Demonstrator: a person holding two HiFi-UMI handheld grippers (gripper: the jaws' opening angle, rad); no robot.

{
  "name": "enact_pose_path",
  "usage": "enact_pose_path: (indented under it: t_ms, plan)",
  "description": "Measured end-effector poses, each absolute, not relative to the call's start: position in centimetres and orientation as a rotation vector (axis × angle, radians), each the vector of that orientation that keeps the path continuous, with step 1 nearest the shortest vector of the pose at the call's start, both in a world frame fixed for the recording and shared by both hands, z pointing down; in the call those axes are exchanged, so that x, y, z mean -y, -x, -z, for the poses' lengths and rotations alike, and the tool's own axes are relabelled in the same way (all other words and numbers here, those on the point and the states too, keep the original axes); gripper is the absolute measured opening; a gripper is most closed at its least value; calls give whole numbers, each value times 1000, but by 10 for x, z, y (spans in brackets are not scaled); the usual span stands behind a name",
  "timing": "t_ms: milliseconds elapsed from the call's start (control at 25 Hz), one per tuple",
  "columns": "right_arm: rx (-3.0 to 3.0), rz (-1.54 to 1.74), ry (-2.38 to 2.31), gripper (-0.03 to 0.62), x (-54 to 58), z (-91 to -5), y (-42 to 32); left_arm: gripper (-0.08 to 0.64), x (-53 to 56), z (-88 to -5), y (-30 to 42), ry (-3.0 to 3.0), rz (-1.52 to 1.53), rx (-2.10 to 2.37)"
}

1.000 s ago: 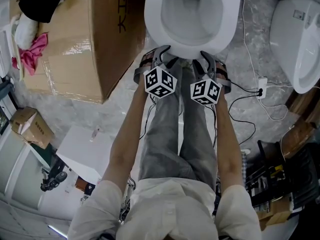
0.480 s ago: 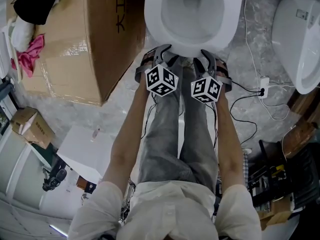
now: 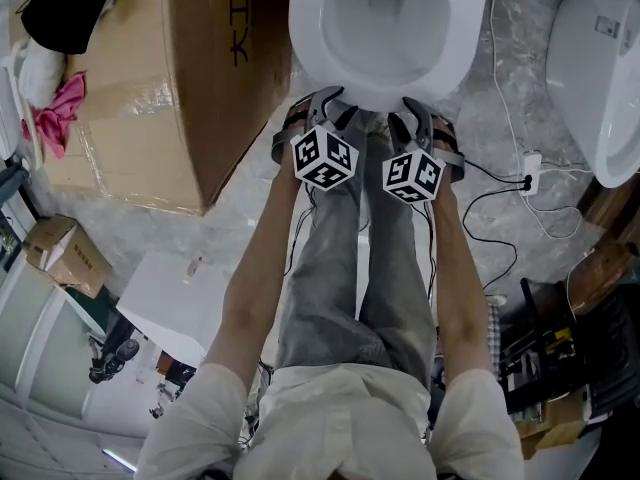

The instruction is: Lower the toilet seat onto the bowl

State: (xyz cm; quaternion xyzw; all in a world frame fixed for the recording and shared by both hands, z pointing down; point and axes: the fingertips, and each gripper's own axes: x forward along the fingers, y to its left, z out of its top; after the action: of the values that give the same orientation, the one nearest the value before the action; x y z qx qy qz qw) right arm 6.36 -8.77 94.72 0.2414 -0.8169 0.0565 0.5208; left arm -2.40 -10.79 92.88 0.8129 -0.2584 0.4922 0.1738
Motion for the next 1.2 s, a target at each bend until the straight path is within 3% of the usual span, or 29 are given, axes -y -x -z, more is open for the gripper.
enact_pose_path:
  t_ms: [560,720,1000,1200]
  plan:
    - [1958,-193,-612,175,87,-952,-62,169,111,-926,27,-2286,-1355,757]
    - [1989,-218,-691,147,95,-934,-62,152,116,-917,24,-2296,-1319,776]
    - [2072,-282,-937,37,131,-867,-70,95,139,-870,22,-2336,-1170,893]
    - [2147,-298,-1095,8,161,-803,-78,48,168,-815,22,-2400,-1036,1016]
